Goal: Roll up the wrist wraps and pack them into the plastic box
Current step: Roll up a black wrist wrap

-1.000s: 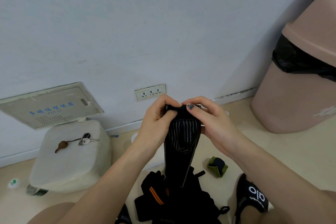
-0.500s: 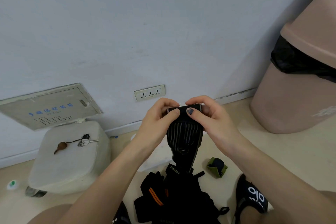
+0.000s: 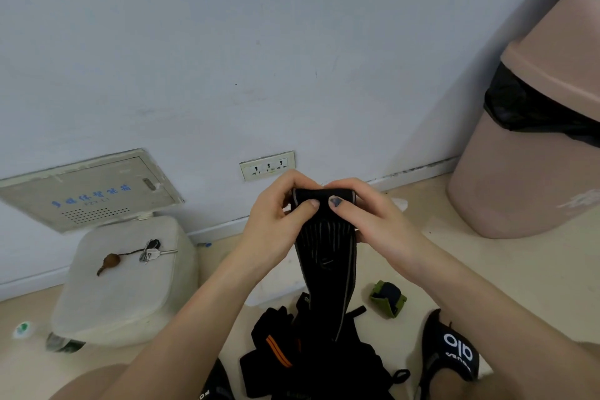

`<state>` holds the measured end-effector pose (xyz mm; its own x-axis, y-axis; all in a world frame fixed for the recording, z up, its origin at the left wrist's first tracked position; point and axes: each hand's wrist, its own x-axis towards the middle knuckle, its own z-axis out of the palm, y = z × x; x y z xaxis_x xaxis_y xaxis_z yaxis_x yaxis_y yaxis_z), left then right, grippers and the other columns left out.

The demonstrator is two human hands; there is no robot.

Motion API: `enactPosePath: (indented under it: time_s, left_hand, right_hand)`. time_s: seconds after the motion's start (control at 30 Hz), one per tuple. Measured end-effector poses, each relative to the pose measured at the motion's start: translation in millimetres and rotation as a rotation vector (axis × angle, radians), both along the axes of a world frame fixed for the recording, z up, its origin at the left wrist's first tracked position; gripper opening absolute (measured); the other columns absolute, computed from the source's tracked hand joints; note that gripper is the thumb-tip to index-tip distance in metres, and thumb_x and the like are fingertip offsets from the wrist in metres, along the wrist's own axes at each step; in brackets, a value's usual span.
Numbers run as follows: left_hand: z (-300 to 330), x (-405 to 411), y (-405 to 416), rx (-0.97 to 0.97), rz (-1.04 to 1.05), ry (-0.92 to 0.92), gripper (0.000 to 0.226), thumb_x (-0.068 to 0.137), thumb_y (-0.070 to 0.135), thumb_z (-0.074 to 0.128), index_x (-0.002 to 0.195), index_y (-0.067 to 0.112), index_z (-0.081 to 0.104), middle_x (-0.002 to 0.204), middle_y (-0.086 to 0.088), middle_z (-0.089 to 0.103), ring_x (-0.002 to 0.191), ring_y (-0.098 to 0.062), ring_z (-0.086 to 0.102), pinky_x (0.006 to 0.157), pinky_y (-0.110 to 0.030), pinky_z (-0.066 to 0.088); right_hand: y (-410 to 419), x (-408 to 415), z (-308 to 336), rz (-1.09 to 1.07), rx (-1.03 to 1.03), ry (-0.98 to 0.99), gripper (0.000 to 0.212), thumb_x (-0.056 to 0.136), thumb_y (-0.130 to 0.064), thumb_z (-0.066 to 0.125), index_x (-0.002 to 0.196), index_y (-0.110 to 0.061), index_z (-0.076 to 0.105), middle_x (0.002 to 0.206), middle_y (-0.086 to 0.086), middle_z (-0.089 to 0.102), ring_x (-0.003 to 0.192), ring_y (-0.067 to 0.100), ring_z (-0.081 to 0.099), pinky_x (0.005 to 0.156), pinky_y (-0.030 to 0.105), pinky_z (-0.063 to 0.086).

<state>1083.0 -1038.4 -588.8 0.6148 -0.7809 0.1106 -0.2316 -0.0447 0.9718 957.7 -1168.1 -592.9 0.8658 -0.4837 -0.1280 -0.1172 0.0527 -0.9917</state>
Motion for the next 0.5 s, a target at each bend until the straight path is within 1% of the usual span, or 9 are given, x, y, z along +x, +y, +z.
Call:
enactPosePath:
  time_s: [0.07, 0.1, 0.2, 0.3, 0.37, 0.43, 0.5]
  left_hand:
    - [-0.7, -0.4, 0.2, -0.019, 0.016, -0.007, 0.025, 0.094, -0.006, 0.062, 0.091, 0.019, 0.067, 0.083, 0.013, 0.065, 0.084, -0.005, 0.059, 0.071, -0.017, 0.048]
    - [-1.2, -1.0, 0.0, -0.029, 0.015, -0.011, 0.024, 0.094, -0.007, 0.062, 0.091, 0.017, 0.067, 0.084, 0.012, 0.065, 0.085, -0.006, 0.059, 0.071, -0.018, 0.048]
    - [-3.2, -2.8, -0.5, -0.051, 0.008, -0.002, 0.025, 0.092, -0.011, 0.061, 0.091, 0.013, 0.067, 0.09, 0.004, 0.064, 0.086, -0.006, 0.059, 0.074, -0.017, 0.048]
    - [-3.0, -2.9, 0.2, -0.052, -0.003, 0.084, 0.028, 0.09, -0.013, 0.061, 0.088, 0.014, 0.066, 0.088, 0.009, 0.065, 0.086, -0.005, 0.06, 0.075, -0.016, 0.048]
    - [-2.1, -2.6, 0.3, -0.033, -0.02, 0.137, 0.03, 0.089, -0.008, 0.063, 0.089, 0.021, 0.068, 0.087, 0.012, 0.066, 0.086, -0.006, 0.06, 0.076, -0.017, 0.048]
    - [-2.1, -1.9, -0.1, 0.008, -0.054, 0.188, 0.025, 0.086, 0.006, 0.062, 0.093, 0.029, 0.066, 0.089, 0.013, 0.065, 0.087, -0.007, 0.059, 0.077, -0.019, 0.047]
    - [-2.5, -1.7, -0.1, 0.04, -0.109, 0.287, 0.021, 0.086, 0.021, 0.059, 0.101, 0.034, 0.064, 0.093, 0.008, 0.064, 0.09, -0.012, 0.06, 0.084, -0.028, 0.046]
  right_hand:
    - [1.8, 1.2, 1.1, -0.016, -0.009, -0.011, 0.016, 0.105, -0.03, 0.058, 0.109, -0.03, 0.073, 0.102, 0.005, 0.074, 0.103, 0.021, 0.073, 0.096, 0.053, 0.059]
    - [1.5, 1.8, 0.9, -0.028, -0.023, -0.023, 0.015, 0.105, -0.029, 0.058, 0.107, -0.03, 0.073, 0.099, 0.004, 0.074, 0.102, 0.022, 0.073, 0.095, 0.051, 0.059]
    - [0.1, 1.4, -2.3, -0.032, -0.036, -0.07, 0.014, 0.104, -0.019, 0.061, 0.109, -0.024, 0.073, 0.091, -0.005, 0.074, 0.097, 0.018, 0.073, 0.088, 0.039, 0.059]
    - [-0.2, -0.4, -5.7, -0.031, 0.004, -0.089, 0.015, 0.101, -0.012, 0.064, 0.11, -0.019, 0.072, 0.089, -0.005, 0.073, 0.092, 0.014, 0.072, 0.085, 0.034, 0.056]
    - [-0.1, -1.3, -6.5, -0.037, 0.007, -0.093, 0.015, 0.1, -0.009, 0.064, 0.109, -0.019, 0.072, 0.088, -0.005, 0.073, 0.09, 0.012, 0.07, 0.082, 0.031, 0.054]
    - [-1.3, -1.7, -6.2, -0.042, 0.014, -0.108, 0.018, 0.1, -0.007, 0.065, 0.106, -0.021, 0.073, 0.089, -0.003, 0.073, 0.089, 0.013, 0.07, 0.081, 0.03, 0.053]
    - [-3.4, -1.7, -4.7, -0.047, 0.015, -0.136, 0.019, 0.099, -0.004, 0.065, 0.105, -0.02, 0.073, 0.092, 0.0, 0.073, 0.09, 0.015, 0.071, 0.08, 0.029, 0.054]
